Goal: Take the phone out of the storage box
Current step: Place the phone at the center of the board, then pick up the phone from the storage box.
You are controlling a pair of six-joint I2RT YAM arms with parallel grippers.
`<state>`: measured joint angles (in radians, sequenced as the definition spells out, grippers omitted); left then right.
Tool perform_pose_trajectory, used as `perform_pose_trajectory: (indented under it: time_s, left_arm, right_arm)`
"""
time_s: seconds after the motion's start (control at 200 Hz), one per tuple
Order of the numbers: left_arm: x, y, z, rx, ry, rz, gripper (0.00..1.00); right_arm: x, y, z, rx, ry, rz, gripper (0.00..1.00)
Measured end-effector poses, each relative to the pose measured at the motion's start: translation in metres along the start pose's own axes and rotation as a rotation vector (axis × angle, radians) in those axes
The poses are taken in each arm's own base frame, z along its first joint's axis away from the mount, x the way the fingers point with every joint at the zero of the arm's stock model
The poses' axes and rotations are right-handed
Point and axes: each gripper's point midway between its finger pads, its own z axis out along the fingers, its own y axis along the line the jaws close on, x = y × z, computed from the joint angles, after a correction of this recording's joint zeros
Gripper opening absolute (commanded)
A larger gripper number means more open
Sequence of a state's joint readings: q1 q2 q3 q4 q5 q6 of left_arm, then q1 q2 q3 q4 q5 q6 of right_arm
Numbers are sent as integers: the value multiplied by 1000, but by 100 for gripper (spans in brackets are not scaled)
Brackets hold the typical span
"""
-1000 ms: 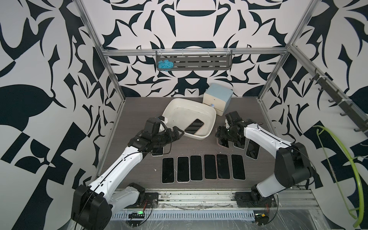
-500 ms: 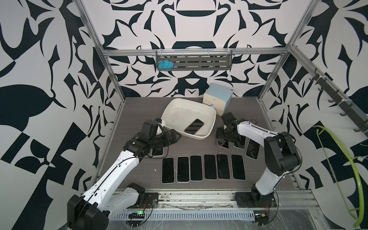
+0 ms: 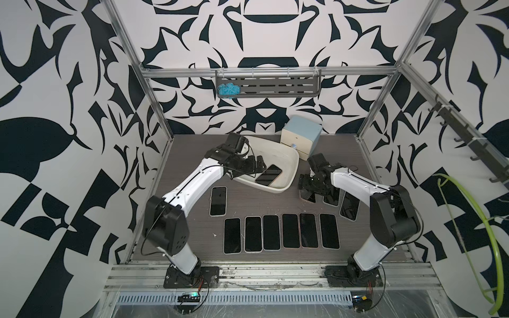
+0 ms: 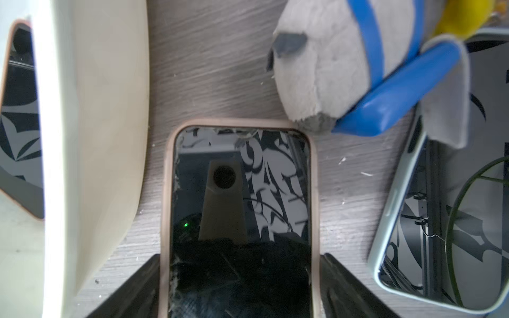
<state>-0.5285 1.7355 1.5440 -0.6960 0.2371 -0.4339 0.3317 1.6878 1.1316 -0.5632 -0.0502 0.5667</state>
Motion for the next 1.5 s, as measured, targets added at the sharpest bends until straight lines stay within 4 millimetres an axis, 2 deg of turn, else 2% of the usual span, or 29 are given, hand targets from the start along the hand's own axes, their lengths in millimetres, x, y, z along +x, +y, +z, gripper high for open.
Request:
perform_pose_trajectory:
  time_s: [0.135,0.345,0.47,0.605,0.705,0.795,0.865,1.06,1.27,1.5]
  left_arm:
    - [1,-7,31,-20,71,89,100]
    - [-7,-21,64,-33,107,239,100]
    - [-11,-20,84,-66,126,309,100]
    - [-12,-9,109,-138,162,397,100]
    - [-12,2,126,-189,196,458,100]
    - [-9,15,139,-237,230,500,100]
    - [-6,25,147,-266,255,533,100]
    - [-3,35,162,-284,297,606,100]
    - [0,48,177,-318,326,643,100]
    - [-3,47,179,-313,323,669,100]
  right_arm:
    - [-4,4,-4,-11,-4,-8,99]
    - [-5,8,-19,-27,-14,-14,99]
    - [-8,15,-44,-78,-52,9,99]
    - [-10,25,-83,-160,-122,31,99]
    - [-6,28,-108,-207,-158,41,99]
    - [3,26,-119,-230,-159,48,99]
    - [12,23,-121,-233,-145,50,99]
    - [32,11,-117,-204,-96,56,99]
    - [40,8,-113,-198,-63,58,99]
    - [49,5,-116,-211,-60,58,99]
